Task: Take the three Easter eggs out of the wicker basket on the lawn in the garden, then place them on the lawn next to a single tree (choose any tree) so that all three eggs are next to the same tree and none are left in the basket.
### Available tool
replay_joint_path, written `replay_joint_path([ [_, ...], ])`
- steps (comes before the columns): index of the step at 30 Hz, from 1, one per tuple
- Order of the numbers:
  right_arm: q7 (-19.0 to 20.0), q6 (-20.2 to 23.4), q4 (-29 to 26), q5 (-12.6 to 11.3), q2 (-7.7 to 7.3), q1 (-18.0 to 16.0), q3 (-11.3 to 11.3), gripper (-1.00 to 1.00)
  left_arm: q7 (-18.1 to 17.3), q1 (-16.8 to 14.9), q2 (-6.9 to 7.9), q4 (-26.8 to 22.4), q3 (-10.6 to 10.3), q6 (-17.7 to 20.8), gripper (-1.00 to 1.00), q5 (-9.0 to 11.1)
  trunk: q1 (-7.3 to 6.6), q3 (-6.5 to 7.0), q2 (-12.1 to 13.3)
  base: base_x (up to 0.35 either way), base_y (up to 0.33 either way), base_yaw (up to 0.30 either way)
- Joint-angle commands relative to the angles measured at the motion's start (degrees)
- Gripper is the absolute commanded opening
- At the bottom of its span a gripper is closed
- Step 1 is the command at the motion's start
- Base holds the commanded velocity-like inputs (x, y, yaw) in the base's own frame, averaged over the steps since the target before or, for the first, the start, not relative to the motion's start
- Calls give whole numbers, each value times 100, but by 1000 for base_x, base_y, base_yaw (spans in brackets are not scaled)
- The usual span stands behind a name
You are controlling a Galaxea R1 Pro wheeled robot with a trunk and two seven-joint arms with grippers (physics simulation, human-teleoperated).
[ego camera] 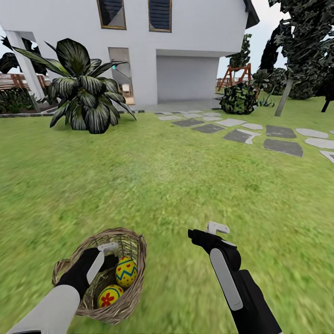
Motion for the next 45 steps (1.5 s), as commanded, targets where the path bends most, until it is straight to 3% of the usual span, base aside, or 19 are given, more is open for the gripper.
replay_joint_path([
  [1, -60, 8, -4, -60, 0, -4, 5, 100, 41, -1, -2, -10, 3, 23, 100, 61, -1, -15, -2, 0, 0, 0],
  [10, -60, 8, -6, -58, 6, -5, 13, 100, -14, -1, 13, -11, 9, 43, 100, 82, -1, -98, -2, 0, 0, 0],
  [18, -60, 8, -6, -54, 8, -5, 14, 100, -797, -8, 41, -8, 5, 76, 100, 46, -1, -172, -2, 0, 0, 0],
  [45, -60, 8, -4, -52, 8, -5, 20, 100, -864, -10, 38, -7, 10, 76, 100, 35, -1, -421, -2, 70, 12, 0],
])
